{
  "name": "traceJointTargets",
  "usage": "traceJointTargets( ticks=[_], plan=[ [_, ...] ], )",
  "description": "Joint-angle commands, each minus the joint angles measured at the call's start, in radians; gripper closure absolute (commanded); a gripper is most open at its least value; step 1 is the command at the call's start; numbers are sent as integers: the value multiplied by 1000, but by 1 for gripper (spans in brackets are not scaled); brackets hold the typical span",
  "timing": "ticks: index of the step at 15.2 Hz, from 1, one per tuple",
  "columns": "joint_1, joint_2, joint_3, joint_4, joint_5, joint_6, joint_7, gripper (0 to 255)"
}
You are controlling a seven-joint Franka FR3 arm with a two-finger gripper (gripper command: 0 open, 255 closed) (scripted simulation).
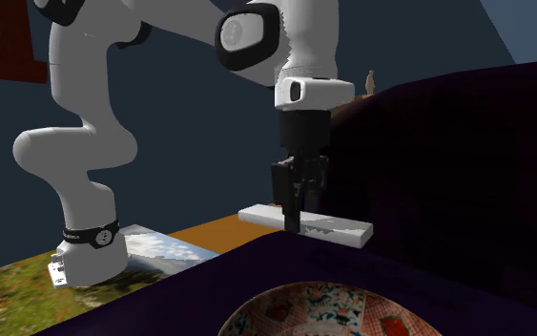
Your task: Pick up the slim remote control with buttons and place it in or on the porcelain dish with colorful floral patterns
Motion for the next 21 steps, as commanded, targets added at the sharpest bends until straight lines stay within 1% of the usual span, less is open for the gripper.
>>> traceJointTargets(
  ticks=[1, 8, 9, 15, 21],
  plan=[
    [0, -10, 1, 14, 2, -24, 0, 255],
    [0, -39, 2, 74, 8, -113, -6, 255],
    [0, -40, 2, 75, 8, -114, -6, 255],
    [-60, 86, -47, 248, 3, -160, -116, 255],
    [-120, 245, -83, 483, 6, -234, -217, 255]
  ],
)
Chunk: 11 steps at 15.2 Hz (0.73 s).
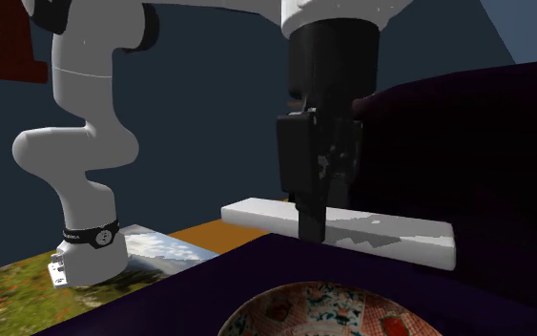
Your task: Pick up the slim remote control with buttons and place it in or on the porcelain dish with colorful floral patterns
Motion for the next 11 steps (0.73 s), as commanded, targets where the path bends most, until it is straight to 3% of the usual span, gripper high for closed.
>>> traceJointTargets(
  ticks=[1, 3, 11],
  plan=[
    [-19, 66, -10, 97, 1, -30, -32, 255],
    [-43, 148, -21, 226, 4, -76, -69, 255],
    [-44, 160, -21, 137, 3, 25, -67, 255]
  ],
)
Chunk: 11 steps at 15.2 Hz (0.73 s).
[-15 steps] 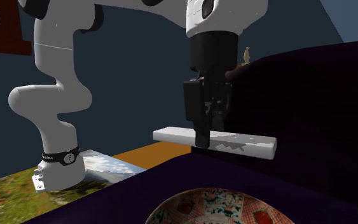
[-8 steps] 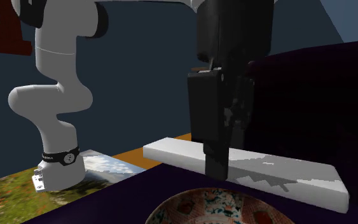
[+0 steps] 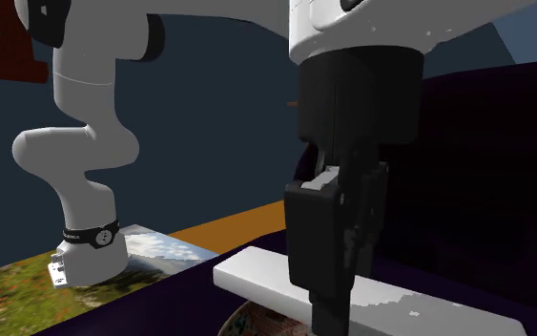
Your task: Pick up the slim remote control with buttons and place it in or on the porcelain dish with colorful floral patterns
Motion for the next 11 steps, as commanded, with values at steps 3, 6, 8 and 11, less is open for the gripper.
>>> traceJointTargets(
  ticks=[3, 6, 8, 11],
  plan=[
    [0, 10, 0, -36, -1, 47, 2, 255],
    [0, 21, -1, -64, -2, 86, 3, 255],
    [0, 21, -1, -64, -2, 86, 3, 255],
    [0, 21, -1, -64, -2, 86, 3, 255]
  ],
)
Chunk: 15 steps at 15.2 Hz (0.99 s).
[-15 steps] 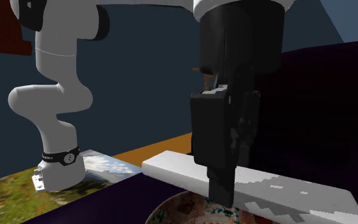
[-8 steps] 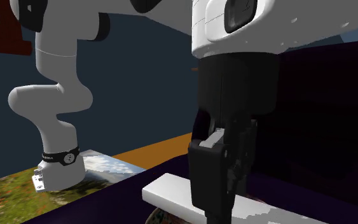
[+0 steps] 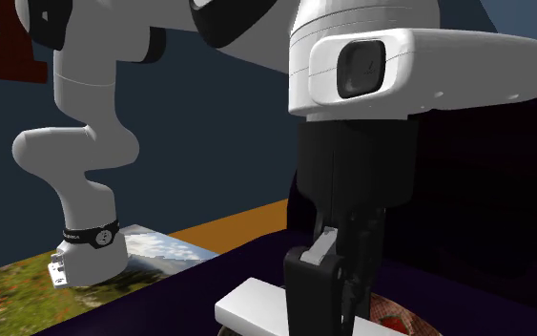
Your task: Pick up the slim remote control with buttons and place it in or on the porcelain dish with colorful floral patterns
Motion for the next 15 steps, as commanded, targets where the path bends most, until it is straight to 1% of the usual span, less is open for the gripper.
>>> traceJointTargets(
  ticks=[1, 3, 4, 9, 13, 15],
  plan=[
    [0, 1, 0, -2, 0, 1, 0, 255],
    [0, 1, 0, -2, 0, 1, 0, 255],
    [0, 1, 0, -2, 0, 1, 0, 0],
    [0, 1, 0, -2, 0, 1, 0, 0],
    [2, -28, 1, 82, 2, -111, -1, 0],
    [2, -28, 1, 82, 2, -111, -1, 0]
  ],
)
